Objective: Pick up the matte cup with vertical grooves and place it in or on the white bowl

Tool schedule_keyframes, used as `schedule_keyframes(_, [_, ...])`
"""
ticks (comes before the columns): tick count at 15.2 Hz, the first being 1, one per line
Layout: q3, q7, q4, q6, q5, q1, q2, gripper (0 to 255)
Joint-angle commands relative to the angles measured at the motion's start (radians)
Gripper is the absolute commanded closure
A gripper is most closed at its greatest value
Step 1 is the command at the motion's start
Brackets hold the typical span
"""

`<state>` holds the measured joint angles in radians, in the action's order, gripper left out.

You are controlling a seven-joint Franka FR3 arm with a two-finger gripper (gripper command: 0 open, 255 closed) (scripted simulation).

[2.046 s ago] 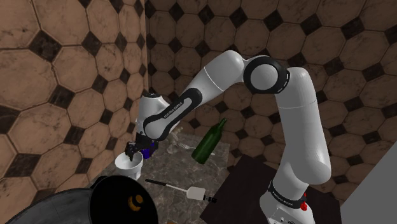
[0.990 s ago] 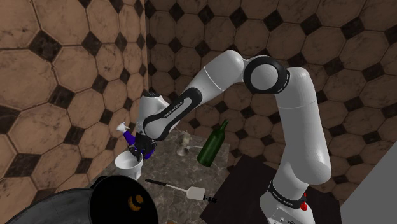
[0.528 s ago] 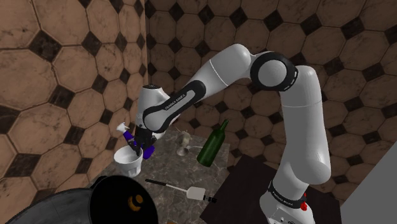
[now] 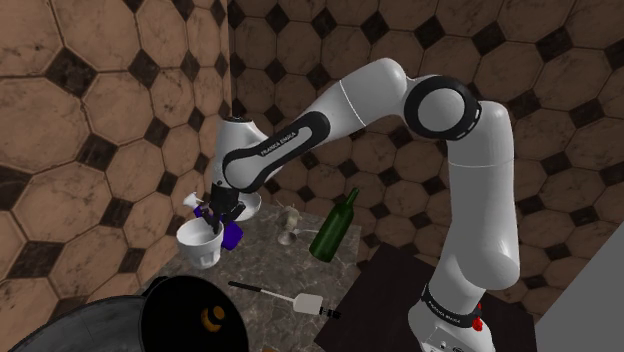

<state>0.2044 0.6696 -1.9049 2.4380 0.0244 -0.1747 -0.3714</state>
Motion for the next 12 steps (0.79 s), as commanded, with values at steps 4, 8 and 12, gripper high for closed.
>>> schedule_keyframes(4, [0.004, 0.002, 0.016, -0.054, 0.006, 0.002, 0.039, 255])
schedule_keyframes(8, [0.006, 0.002, 0.036, -0.1, 0.011, 0.004, 0.065, 255])
schedule_keyframes(12, [0.008, 0.002, 0.055, -0.137, 0.014, 0.006, 0.085, 255])
